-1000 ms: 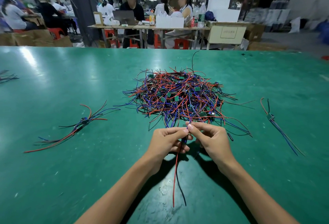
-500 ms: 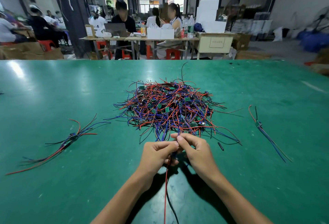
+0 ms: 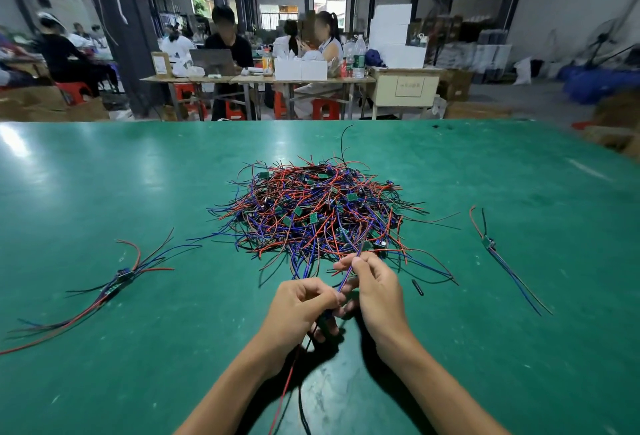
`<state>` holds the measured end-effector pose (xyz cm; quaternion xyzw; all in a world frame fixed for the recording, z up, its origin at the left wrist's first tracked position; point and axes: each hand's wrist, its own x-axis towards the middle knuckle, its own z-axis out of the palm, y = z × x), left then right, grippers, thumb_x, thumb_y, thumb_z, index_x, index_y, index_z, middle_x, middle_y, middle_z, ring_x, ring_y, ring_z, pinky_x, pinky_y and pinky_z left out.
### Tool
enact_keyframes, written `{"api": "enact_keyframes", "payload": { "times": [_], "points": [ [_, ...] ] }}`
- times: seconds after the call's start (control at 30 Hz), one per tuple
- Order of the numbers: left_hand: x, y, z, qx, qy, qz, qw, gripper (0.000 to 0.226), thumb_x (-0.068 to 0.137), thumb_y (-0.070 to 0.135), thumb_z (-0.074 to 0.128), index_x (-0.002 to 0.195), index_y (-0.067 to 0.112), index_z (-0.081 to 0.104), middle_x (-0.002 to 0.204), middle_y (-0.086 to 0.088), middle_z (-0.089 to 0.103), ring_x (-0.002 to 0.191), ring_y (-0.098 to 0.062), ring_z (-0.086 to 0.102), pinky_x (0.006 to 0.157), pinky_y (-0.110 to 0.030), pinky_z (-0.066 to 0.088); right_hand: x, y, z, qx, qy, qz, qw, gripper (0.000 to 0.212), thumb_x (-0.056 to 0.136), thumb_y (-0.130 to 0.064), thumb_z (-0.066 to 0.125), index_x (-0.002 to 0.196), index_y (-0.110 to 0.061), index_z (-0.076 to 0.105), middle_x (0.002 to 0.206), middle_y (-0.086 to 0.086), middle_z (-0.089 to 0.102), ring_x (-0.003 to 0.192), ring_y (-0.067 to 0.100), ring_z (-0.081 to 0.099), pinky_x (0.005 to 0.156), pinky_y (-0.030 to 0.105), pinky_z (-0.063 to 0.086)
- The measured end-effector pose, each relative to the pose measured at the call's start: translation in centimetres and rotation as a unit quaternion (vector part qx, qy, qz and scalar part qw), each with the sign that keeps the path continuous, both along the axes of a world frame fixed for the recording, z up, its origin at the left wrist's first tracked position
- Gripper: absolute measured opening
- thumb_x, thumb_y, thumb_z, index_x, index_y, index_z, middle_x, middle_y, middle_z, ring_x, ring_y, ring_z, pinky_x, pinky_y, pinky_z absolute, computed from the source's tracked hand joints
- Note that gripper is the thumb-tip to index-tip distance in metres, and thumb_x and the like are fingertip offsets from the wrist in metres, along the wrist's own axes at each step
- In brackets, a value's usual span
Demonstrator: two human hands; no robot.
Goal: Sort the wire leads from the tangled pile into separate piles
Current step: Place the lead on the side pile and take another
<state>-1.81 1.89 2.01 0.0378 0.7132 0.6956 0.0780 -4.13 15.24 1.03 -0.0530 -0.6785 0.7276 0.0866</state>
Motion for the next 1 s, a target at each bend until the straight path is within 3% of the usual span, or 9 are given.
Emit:
{"api": "enact_keyframes", "payload": {
  "times": [0.17,0.37,0.47,0.57,0.67,0.77,0.87,0.93,1.0],
  "points": [
    [0.1,-0.3,0.1,-0.009,0.002,-0.039,0.999,0.019,0.088,0.003,0.067,0.07,0.009,0.07,0.069,-0.014,0.069,0.052,-0.018,0.06,0.044,-0.021,0.042,-0.4,0.6,0.6,-0.063,-0.042,-0.032,0.997,0.026,0.098,-0.012,0.045,0.087,-0.011,0.069,0.091,-0.002,0.076,0.053,0.008,0.053,0.047,0.032,0.051],
    [0.5,-0.6,0.0,-0.031,0.019,-0.095,0.995,0.023,0.087,0.007,0.072,0.066,0.017,0.072,0.07,-0.011,0.071,0.057,-0.016,0.061,0.05,-0.021,0.044,-1.0,2.2,1.1,-0.203,-0.091,-0.06,0.973,0.019,0.099,-0.013,0.047,0.087,-0.011,0.061,0.089,0.009,0.077,0.053,0.013,0.055,0.045,0.027,0.051],
    [0.5,-0.5,0.2,0.002,0.013,-0.063,0.998,0.009,0.083,0.017,0.075,0.074,0.014,0.076,0.074,-0.01,0.072,0.06,-0.013,0.058,0.053,-0.02,0.045,-1.2,3.0,1.1,-0.183,-0.071,-0.019,0.98,0.024,0.103,-0.027,0.048,0.098,-0.014,0.068,0.096,0.008,0.078,0.059,0.012,0.06,0.048,0.028,0.053],
    [0.1,-0.7,0.3,0.104,-0.024,0.011,0.994,0.012,0.079,0.022,0.078,0.085,0.011,0.08,0.081,-0.003,0.073,0.064,-0.008,0.056,0.056,-0.017,0.045,-1.4,3.3,1.1,-0.133,-0.056,0.049,0.988,0.045,0.105,-0.05,0.037,0.111,-0.02,0.07,0.1,0.005,0.078,0.066,0.014,0.066,0.054,0.029,0.056],
    [-0.3,-1.2,0.5,0.203,-0.067,0.05,0.976,0.023,0.077,0.032,0.069,0.092,0.019,0.082,0.076,0.007,0.066,0.065,-0.003,0.055,0.065,-0.017,0.044,-0.5,2.9,0.3,0.092,0.054,0.045,0.993,0.013,0.099,-0.033,0.06,0.108,-0.027,0.068,0.09,0.001,0.076,0.067,0.01,0.067,0.056,0.022,0.054],
    [-0.5,-1.6,0.5,0.314,-0.109,0.075,0.94,0.019,0.081,0.029,0.068,0.092,0.021,0.082,0.071,0.005,0.054,0.063,-0.006,0.05,0.069,-0.02,0.043,0.7,1.8,-0.9,0.33,0.185,0.121,0.918,0.025,0.084,-0.031,0.079,0.106,-0.037,0.069,0.089,-0.014,0.073,0.083,0.006,0.067,0.07,0.012,0.049],
    [-0.6,-1.7,0.6,0.355,-0.12,0.078,0.924,0.019,0.082,0.032,0.067,0.089,0.019,0.079,0.07,0.003,0.058,0.062,-0.009,0.058,0.058,-0.021,0.051,1.3,0.4,-0.7,0.306,0.229,0.139,0.913,0.03,0.077,-0.045,0.082,0.104,-0.037,0.07,0.091,-0.019,0.073,0.087,0.006,0.067,0.073,0.01,0.042],
    [-0.6,-1.7,0.7,0.343,-0.118,0.072,0.929,0.02,0.082,0.037,0.067,0.085,0.019,0.074,0.073,0.003,0.065,0.065,-0.009,0.06,0.063,-0.021,0.051,1.6,-0.3,-0.1,0.214,0.22,0.133,0.942,0.026,0.08,-0.05,0.078,0.1,-0.034,0.073,0.09,-0.015,0.075,0.082,0.004,0.068,0.072,0.011,0.043],
    [-0.6,-1.7,0.5,0.314,-0.116,0.075,0.939,0.023,0.079,0.041,0.068,0.079,0.019,0.075,0.078,0.006,0.069,0.064,-0.007,0.057,0.066,-0.022,0.045,1.7,-0.6,0.4,0.136,0.188,0.104,0.967,0.02,0.087,-0.049,0.073,0.094,-0.031,0.076,0.088,-0.01,0.077,0.08,0.005,0.07,0.073,0.023,0.05]
  ]
}}
